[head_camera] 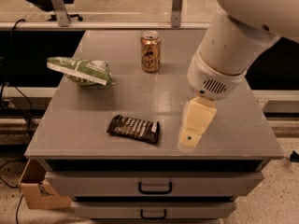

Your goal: Pick rxbar chocolate

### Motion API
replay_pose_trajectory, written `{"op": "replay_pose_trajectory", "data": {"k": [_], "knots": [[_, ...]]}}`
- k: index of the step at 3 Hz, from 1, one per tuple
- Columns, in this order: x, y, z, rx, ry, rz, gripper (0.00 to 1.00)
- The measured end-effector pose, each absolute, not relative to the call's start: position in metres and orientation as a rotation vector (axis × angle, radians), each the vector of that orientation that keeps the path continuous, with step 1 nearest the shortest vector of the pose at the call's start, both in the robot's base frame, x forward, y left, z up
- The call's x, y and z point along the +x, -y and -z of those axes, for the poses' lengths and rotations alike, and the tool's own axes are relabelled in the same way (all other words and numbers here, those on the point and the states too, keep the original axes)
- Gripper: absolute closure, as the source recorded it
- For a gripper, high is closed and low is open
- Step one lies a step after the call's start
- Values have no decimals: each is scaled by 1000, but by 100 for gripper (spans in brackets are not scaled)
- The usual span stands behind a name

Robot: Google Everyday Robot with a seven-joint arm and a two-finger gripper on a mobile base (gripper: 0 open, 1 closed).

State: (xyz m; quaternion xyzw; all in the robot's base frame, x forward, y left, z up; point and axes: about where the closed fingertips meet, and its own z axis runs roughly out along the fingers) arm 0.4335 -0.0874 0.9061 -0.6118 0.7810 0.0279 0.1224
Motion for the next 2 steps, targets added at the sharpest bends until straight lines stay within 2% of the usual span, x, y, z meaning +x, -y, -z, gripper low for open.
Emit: {"op": "replay_pose_trajectory", "data": {"k": [1, 2], "knots": [[433, 87, -906, -1785, -2279, -81, 0], [440, 64, -895, -1795, -2277, -112, 0]]}}
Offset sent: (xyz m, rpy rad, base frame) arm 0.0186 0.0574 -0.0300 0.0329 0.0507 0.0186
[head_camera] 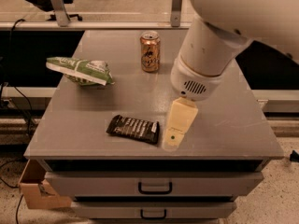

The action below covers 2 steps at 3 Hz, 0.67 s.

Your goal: Pick rxbar chocolate

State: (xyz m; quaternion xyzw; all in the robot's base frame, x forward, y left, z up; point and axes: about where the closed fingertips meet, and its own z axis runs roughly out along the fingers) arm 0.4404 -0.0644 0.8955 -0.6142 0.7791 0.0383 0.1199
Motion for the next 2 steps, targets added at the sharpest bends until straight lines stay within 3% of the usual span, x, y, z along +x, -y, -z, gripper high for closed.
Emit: {"op": "replay_pose_trajectory", "data": {"k": [2], "knots": [[455, 0, -876, -1841, -2196, -192, 0]]}}
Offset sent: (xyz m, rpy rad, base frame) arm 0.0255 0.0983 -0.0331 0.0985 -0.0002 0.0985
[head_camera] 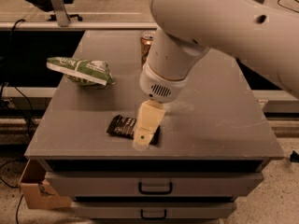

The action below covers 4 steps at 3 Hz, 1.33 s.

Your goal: Pick rxbar chocolate

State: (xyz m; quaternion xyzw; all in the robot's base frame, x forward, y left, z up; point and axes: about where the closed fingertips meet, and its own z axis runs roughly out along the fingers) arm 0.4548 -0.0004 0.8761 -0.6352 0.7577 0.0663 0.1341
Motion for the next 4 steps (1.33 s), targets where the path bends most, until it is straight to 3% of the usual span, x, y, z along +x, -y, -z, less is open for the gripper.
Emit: {"op": "replay_pose_trajectory", "data": {"k": [4], "knots": [[479, -48, -846, -1783, -2043, -317, 0]]}}
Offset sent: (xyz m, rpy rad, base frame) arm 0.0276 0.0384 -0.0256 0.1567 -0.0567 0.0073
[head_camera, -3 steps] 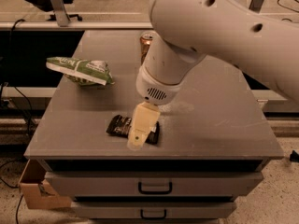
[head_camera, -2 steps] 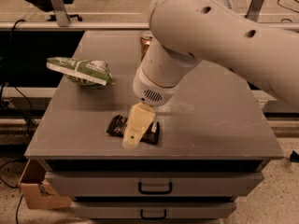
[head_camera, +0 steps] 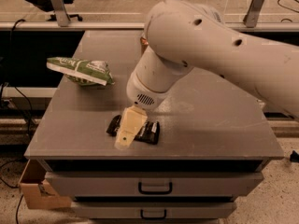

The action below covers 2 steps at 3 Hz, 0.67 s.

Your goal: Pick rxbar chocolate

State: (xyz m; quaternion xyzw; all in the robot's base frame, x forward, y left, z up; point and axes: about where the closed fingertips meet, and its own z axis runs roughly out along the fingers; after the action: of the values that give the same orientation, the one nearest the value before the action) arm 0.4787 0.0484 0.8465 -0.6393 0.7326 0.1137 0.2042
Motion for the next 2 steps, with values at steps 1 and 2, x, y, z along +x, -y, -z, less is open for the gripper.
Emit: {"op": "replay_pose_trajectory", "data": {"k": [1, 2], "knots": [[481, -49, -837, -1772, -2013, -334, 0], [488, -43, -833, -1741, -1989, -343, 0]]}}
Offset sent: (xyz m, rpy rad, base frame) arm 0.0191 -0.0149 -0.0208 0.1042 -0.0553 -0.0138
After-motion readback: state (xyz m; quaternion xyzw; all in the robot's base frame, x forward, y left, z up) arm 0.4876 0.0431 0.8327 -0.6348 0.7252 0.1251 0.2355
